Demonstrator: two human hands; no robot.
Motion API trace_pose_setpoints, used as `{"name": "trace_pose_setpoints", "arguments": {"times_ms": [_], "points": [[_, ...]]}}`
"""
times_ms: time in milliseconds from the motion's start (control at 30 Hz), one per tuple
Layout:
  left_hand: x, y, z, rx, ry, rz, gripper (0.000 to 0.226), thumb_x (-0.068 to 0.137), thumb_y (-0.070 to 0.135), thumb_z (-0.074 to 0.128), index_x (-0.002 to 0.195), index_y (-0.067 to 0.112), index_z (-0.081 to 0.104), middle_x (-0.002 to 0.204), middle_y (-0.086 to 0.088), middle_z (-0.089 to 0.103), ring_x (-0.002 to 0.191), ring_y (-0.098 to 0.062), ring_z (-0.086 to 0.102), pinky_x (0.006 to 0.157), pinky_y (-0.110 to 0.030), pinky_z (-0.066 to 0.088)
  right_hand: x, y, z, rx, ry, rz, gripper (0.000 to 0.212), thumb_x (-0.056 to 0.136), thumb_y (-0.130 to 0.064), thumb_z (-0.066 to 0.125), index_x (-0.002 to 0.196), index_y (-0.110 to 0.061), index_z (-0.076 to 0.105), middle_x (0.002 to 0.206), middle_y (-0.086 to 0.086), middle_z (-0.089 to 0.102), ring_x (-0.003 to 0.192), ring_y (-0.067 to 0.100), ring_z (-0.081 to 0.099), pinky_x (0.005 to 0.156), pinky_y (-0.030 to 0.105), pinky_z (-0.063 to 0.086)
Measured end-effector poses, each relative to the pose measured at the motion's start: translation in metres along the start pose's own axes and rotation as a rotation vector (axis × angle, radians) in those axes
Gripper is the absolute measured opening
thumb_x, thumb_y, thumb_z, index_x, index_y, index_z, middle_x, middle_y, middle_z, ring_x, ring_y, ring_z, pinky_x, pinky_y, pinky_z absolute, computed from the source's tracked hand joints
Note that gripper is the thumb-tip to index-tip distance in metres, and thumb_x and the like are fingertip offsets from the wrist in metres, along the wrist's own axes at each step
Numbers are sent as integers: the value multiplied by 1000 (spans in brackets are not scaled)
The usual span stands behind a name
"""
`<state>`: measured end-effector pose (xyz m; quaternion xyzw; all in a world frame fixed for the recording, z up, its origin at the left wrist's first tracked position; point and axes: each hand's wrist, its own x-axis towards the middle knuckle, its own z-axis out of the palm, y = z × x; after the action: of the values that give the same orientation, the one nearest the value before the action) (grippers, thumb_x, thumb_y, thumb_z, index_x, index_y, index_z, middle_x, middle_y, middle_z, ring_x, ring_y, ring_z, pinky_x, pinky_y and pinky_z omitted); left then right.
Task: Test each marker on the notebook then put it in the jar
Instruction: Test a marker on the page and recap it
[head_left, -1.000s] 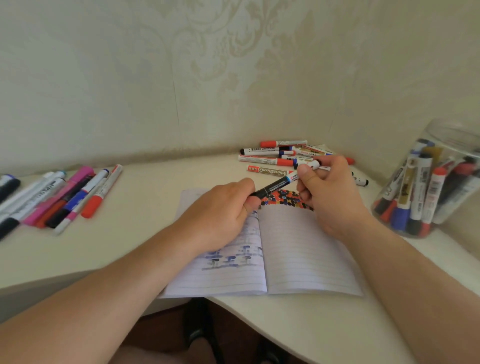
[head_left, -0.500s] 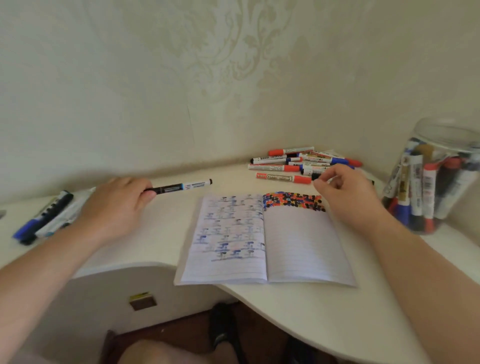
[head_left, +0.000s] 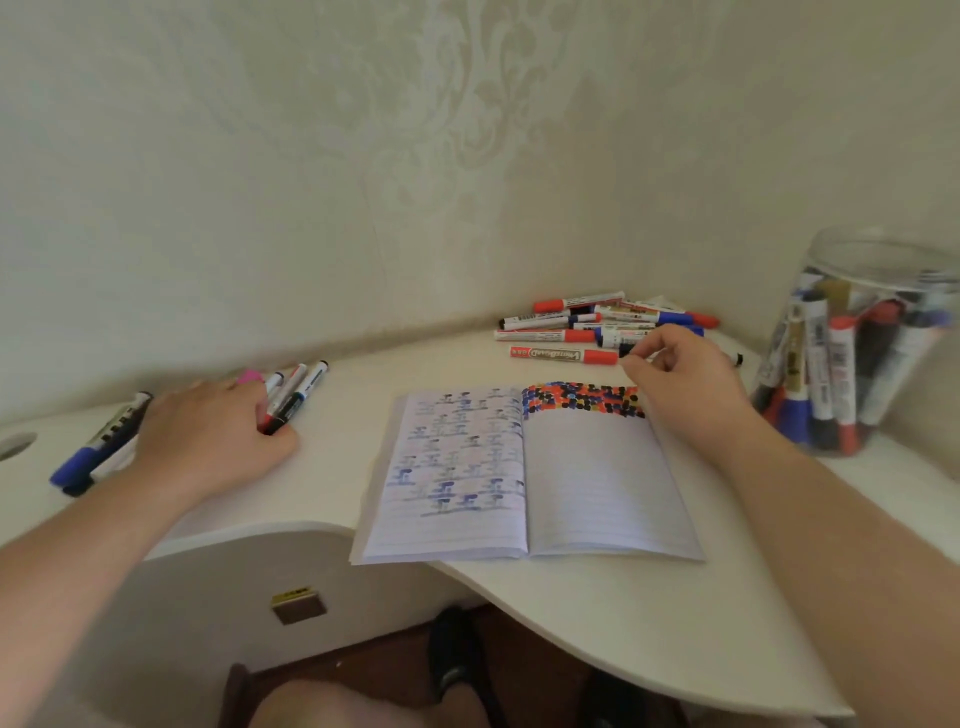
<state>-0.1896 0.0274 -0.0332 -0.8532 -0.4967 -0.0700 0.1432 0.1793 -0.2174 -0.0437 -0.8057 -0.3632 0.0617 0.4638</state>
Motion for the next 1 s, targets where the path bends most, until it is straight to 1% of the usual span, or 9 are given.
{"name": "trace_pose_setpoints", "arguments": {"times_ms": [67, 167, 300, 500, 567, 667, 800, 900, 1000], "points": [[4, 13, -5, -55, -14, -32, 29, 72, 55, 56, 72, 27, 49, 75, 9, 53, 78, -26, 54, 68, -34, 40, 0, 0, 0, 14, 21, 8, 20, 100, -34, 65, 84, -21, 62, 69, -3, 59, 63, 11, 51, 56, 24, 38], [23, 47, -12, -198, -16, -13, 26, 76, 54, 59, 89, 32, 55, 94, 3, 55, 103, -32, 55, 86, -39, 46, 1, 0, 0, 69, 57, 35, 50, 104, -42, 57, 64, -17, 42, 56, -5, 42, 58, 16, 39, 57, 34, 31], [54, 128, -19, -411, -48, 210, 30, 89, 44, 63, 118, 37, 63, 123, 0, 57, 127, -30, 46, 105, -39, 40, 5, 0, 3, 123, 54, 82, 57, 108, -46, 48, 61, -19, 31, 46, -10, 29, 52, 13, 29, 56, 34, 22], [75, 238, -18, -544, -49, 519, 41, 101, 42, 52, 142, 37, 53, 141, 6, 51, 134, -22, 40, 111, -39, 35, 11, 3, 4, 130, 90, 66, 46, 111, -44, 37, 74, -21, 52, 73, -6, 55, 68, 8, 49, 63, 29, 39], [78, 248, -9, -491, -31, 548, 37, 101, 45, 52, 137, 38, 55, 136, 7, 54, 130, -21, 43, 110, -40, 39, 11, 2, 6, 105, 75, 65, 41, 112, -43, 35, 77, -28, 52, 78, -7, 58, 73, 4, 52, 63, 25, 39], [82, 255, 2, -620, -69, 513, 27, 97, 45, 62, 124, 42, 58, 124, 9, 53, 124, -20, 46, 106, -41, 43, 14, 5, 5, 82, 48, 72, 41, 111, -45, 36, 80, -27, 55, 80, -3, 61, 74, 9, 54, 66, 32, 45], [87, 261, 4, -579, -60, 537, 42, 97, 53, 61, 137, 44, 56, 131, 11, 60, 125, -18, 53, 102, -39, 48, 17, 5, 4, 105, 36, 99, 45, 110, -49, 37, 85, -20, 61, 85, 4, 65, 75, 12, 55, 70, 35, 48], [88, 265, 2, -526, -39, 535, 36, 95, 65, 54, 124, 45, 64, 124, 16, 66, 113, -12, 60, 88, -35, 53, 18, 6, 3, 114, 46, 113, 45, 110, -49, 39, 87, -18, 62, 88, 4, 67, 77, 12, 56, 70, 33, 48], [82, 265, -2, -521, 28, 507, 31, 95, 65, 55, 113, 43, 67, 106, 13, 59, 100, -12, 58, 76, -33, 48, 18, 7, 2, 123, 56, 90, 47, 109, -48, 42, 87, -13, 64, 87, 9, 67, 75, 13, 55, 67, 31, 46]]}}
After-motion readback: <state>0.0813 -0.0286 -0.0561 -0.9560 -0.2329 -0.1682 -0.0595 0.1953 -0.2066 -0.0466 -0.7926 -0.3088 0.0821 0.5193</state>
